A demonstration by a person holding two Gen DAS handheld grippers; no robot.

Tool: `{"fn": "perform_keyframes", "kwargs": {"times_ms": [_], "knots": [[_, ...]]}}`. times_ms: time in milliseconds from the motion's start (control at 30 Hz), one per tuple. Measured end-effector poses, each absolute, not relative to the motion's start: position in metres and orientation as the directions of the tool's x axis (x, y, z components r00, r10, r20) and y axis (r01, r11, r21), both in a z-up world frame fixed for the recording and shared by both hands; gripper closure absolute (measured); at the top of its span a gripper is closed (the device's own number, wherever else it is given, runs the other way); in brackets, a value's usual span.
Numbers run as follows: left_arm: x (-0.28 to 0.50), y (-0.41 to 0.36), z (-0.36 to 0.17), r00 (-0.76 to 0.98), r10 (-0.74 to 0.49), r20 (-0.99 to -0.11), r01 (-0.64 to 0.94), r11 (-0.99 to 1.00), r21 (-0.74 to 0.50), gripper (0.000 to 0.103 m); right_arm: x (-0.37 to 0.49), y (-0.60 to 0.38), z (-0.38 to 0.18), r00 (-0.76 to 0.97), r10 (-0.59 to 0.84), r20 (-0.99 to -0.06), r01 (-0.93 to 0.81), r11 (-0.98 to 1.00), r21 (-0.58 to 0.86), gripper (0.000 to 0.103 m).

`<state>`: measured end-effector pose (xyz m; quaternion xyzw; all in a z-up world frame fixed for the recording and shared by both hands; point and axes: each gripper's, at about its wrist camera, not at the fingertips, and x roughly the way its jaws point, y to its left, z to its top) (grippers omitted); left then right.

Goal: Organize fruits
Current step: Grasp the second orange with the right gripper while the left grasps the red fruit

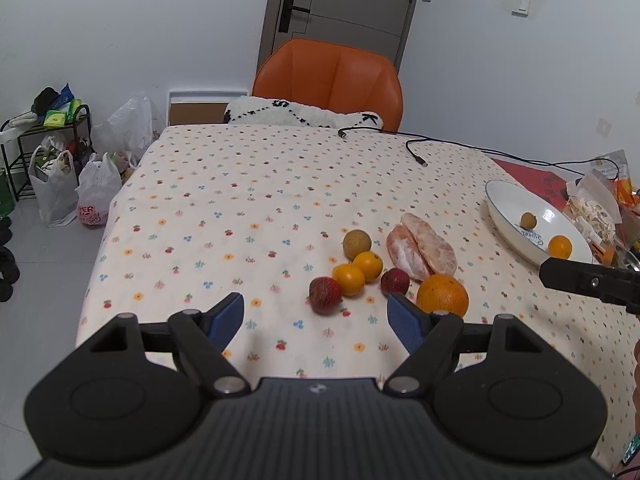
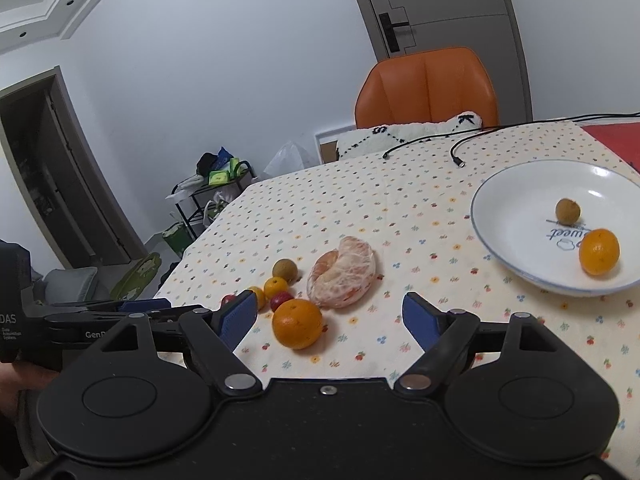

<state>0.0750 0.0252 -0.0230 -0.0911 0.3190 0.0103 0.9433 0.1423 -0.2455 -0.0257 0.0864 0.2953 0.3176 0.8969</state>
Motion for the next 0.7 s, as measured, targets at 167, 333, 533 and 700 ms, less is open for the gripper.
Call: {"fn": "perform_keyframes", "kwargs": {"times_ms": [167,333,533,700], "knots": [[0.070,0.025,-0.027,0.794,-0.039,-0.607,-0.082,0.982,-0.171,0.026,0.136,-0.241,-0.031,0.615,0.614,-0.494,-0.516,0.788,0.337,0.022],[0.065,0.025,-0.030,0.787,-0.040,-0.615,-0.080,0.983,-0.165,0.027,0.128,-0.235,-0.037,0.607,0.607,-0.512,-0.508,0.793,0.337,0.022],[0.063,0.025,-0.033,0.783,-0.041,-0.621,-0.077,0.984,-0.163,0.028,0.121,-0.224,-0.043,0.601,0.600,-0.527,-0.513,0.796,0.322,0.022],[0.065,0.026,-0.035,0.787,-0.038,-0.616,-0.085,0.982,-0.169,0.030,0.121,-0.214,-0.046,0.599,0.596,-0.535,-0.515,0.798,0.312,0.022]]}}
